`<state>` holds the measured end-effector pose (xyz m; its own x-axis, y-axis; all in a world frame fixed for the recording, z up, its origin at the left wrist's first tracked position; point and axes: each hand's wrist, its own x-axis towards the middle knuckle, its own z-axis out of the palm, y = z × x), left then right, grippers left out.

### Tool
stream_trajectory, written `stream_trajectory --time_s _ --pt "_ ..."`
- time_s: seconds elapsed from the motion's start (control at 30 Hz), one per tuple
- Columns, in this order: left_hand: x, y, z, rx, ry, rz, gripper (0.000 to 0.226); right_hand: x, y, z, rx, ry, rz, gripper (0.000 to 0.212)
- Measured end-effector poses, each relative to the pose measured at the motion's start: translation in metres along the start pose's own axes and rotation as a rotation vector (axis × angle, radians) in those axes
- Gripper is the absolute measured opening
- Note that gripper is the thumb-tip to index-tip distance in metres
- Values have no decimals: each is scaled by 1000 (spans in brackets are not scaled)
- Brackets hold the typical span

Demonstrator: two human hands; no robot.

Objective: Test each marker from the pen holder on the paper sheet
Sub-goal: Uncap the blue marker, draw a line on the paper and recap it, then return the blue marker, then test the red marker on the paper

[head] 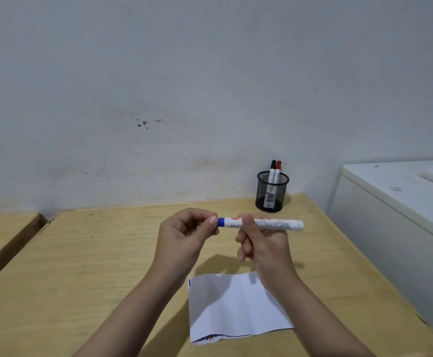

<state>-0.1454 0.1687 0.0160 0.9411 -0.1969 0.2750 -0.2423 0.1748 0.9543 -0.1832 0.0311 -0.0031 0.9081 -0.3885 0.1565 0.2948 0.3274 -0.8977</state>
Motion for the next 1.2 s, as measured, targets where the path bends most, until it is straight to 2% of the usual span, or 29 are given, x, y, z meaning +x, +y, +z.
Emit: stream_trajectory --time_s 0.07,0.1,0.13,0.2,0.27,0.3,0.37,0.47,0.53,0.63,0.7,0.83,0.93,1.07,1.2 --pt "7 1 -2 101 97 86 11 1 -1 -5 -141 -14 68 51" --pt "11 0 -3 170 129 127 10 0 -2 -9 -243 -14 26 48" --pt "14 0 -3 234 141 161 10 0 -3 -13 -339 -10 -73 39" --pt "19 -1 -1 317 118 204 10 4 -9 -21 -586 -2 -418 26" --pt "23 -1 8 353 57 227 10 17 -13 -33 -926 -64 -771 33" --pt "26 0 13 368 21 233 9 26 -16 -39 -1067 -107 -875 36" --pt "33 2 26 393 -49 249 9 40 -20 -47 -1207 -179 -978 35" --pt "49 3 45 382 -111 269 5 55 -25 -58 -1205 -219 -1057 35" --pt "62 0 57 374 -115 282 12 67 -34 -68 -1154 -138 -1022 49" --pt "91 -15 76 433 -61 283 20 94 -59 -82 -905 33 -794 73" --pt "114 -32 91 526 -46 288 26 118 -76 -90 -818 132 -754 78" --pt "154 -68 119 675 -86 292 34 170 -88 -97 -784 258 -766 59" --pt "173 -91 135 691 -98 282 29 206 -78 -102 -860 289 -707 47" --pt "187 -113 144 713 -86 273 28 235 -54 -116 -1057 201 -495 47" --pt "194 -119 146 669 -28 279 23 249 -34 -126 -1205 144 -323 39"
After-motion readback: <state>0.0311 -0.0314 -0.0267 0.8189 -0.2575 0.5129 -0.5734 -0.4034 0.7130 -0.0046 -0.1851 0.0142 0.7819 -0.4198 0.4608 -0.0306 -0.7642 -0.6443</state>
